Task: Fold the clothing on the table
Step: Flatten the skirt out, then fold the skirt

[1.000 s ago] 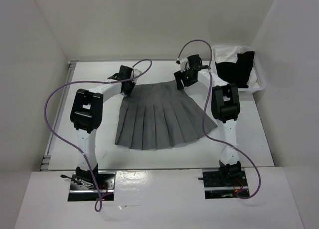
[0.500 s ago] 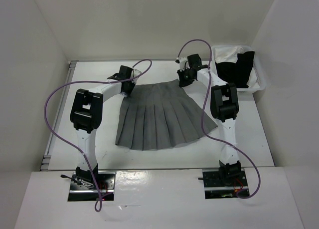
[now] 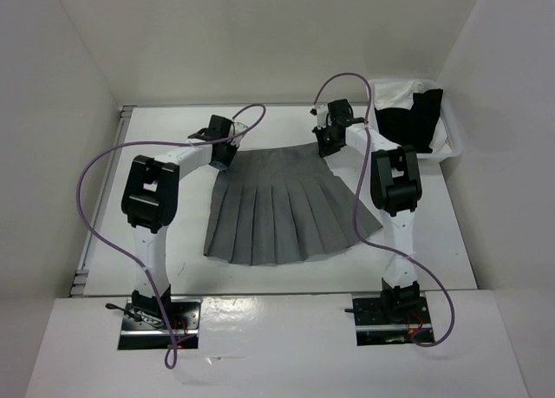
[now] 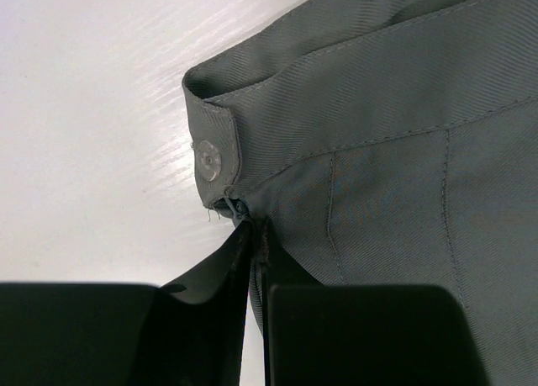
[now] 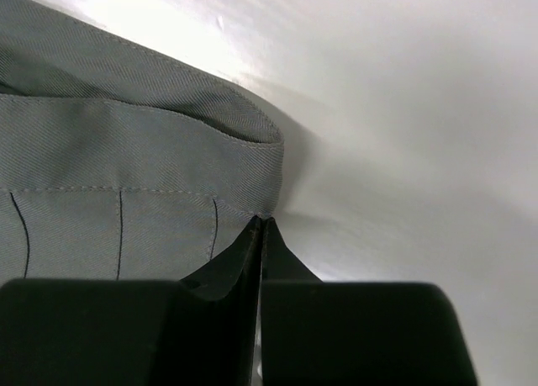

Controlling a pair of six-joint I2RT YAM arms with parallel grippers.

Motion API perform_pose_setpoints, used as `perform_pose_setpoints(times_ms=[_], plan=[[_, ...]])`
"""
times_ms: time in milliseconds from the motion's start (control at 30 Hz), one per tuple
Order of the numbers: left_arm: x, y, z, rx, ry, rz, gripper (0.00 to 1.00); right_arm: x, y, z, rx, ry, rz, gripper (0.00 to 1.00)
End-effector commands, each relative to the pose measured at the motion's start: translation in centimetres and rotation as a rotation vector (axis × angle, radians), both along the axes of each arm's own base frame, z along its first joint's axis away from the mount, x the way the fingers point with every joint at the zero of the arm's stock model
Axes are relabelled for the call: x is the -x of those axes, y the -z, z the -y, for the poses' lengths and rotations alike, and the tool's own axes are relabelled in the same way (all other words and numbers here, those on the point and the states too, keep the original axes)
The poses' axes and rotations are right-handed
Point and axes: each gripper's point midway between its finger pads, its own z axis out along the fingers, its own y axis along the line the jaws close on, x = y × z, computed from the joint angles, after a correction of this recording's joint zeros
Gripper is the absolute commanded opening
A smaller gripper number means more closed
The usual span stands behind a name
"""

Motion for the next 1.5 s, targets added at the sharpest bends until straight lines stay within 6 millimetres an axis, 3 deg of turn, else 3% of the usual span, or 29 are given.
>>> perform_pose_setpoints(times_ms=[0,33,100,133,300,433,533,667,800,900,1000,1133,1300,1367,1400,1467], plan=[[2.4,0.5,-0.2,0.005,-0.004,-0.076,0.12,0.4,-2.7,2.7,0.067,0.076,0.052,0.0],[2.7,0.3,-0.3,0.005,-0.004,-0.076,0.12,1.3,-2.0,3.1,0.084,0.083,0.029,0.0],[2.8,0.2,-0.3,0.006,-0.004,-0.07,0.12,1.8,-3.0,3.5,0.091,0.092,0.049,0.0],[3.1,0.1,-0.4,0.006,-0.004,-0.071,0.12,2.5,-2.3,4.1,0.095,0.1,0.032,0.0],[4.2,-0.1,-0.7,0.004,-0.004,-0.077,0.11,4.8,-3.3,5.3,0.132,0.127,0.038,0.0],[4.5,-1.2,-1.8,0.011,-0.025,-0.055,0.11,5.3,-4.8,7.1,0.136,0.165,0.066,0.0],[4.4,-2.1,-2.2,0.015,-0.034,-0.042,0.11,5.7,-5.4,7.0,0.127,0.16,0.072,0.0],[4.1,-3.8,-2.3,0.036,-0.046,-0.01,0.11,5.6,-6.6,6.8,0.112,0.154,0.09,0.12],[3.9,-5.7,-2.5,0.038,-0.051,0.034,0.2,5.9,-6.9,6.8,0.112,0.154,0.09,0.39],[3.6,-6.2,-2.4,0.04,-0.051,0.043,0.35,5.8,-7.4,6.8,0.11,0.155,0.099,0.52],[2.9,-7.0,-2.9,0.038,-0.065,0.066,0.57,5.9,-7.4,6.6,0.103,0.149,0.098,0.55],[3.0,-6.1,-2.7,0.04,-0.06,0.045,0.71,5.4,-8.2,6.1,0.08,0.136,0.115,0.56],[1.9,-6.0,-3.5,0.088,-0.111,0.053,0.76,4.1,-8.7,5.2,0.049,0.104,0.133,0.56],[1.7,-4.8,-3.9,0.124,-0.131,0.022,0.76,3.7,-7.9,5.0,0.042,0.096,0.118,0.56],[1.1,-5.0,-3.5,0.146,-0.132,0.031,0.73,3.1,-8.4,4.6,0.03,0.089,0.131,0.55],[0.9,-4.1,-3.4,0.172,-0.134,0.006,0.69,2.7,-7.3,4.1,0.012,0.07,0.104,0.55]])
